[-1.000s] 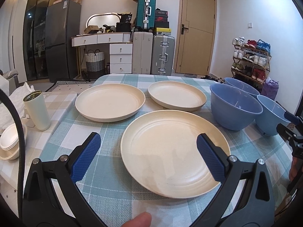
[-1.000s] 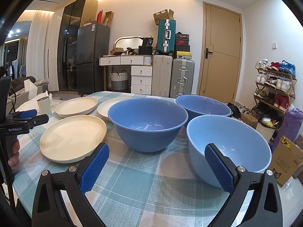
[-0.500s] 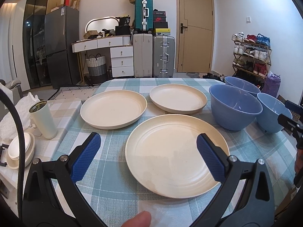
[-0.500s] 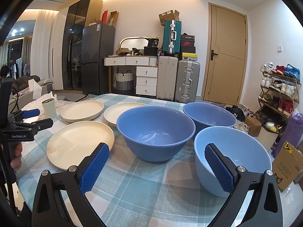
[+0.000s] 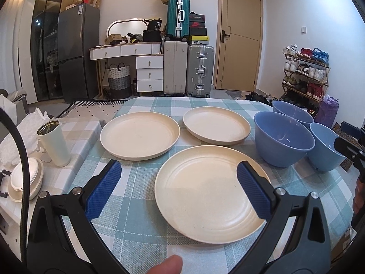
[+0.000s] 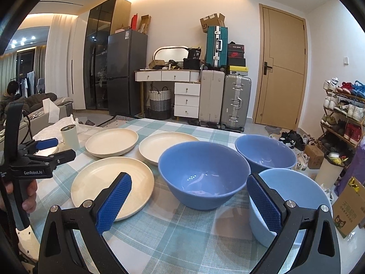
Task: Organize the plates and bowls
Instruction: 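Move the left gripper toward the large cream plate while the right gripper approaches another plate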
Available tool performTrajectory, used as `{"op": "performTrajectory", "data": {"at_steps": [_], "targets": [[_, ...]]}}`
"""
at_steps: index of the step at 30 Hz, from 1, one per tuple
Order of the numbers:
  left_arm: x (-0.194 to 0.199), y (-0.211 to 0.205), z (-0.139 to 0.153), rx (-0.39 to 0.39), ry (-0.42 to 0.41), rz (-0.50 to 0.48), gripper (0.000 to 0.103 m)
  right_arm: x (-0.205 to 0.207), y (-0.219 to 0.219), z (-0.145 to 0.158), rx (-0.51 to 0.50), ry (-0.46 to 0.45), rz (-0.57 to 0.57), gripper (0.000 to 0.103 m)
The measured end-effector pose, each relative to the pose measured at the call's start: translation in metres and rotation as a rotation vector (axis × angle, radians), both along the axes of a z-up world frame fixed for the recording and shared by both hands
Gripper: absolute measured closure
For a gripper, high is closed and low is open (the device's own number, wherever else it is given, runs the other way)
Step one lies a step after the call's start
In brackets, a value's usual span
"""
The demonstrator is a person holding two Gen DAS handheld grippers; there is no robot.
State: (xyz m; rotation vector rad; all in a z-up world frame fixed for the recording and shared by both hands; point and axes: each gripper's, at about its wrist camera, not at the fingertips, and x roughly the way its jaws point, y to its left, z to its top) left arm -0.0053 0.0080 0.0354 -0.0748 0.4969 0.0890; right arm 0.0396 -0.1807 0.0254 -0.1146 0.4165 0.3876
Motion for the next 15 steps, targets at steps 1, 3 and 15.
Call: {"op": "performTrajectory", "data": {"at_steps": [1,3,15], "targets": [[0.001,0.001,0.001,-0.001,0.0,0.006,0.002,0.002,0.003,0.002,0.0,0.005,0.005,0.0],[0.002,0.004,0.004,-0.008,0.001,0.015,0.002,0.006,0.008,0.006,-0.005,0.014,0.011,0.0],[0.018,0.018,0.01,-0.002,0.018,0.043,0.002,0.032,0.044,0.022,-0.006,0.031,0.076,0.0]]}}
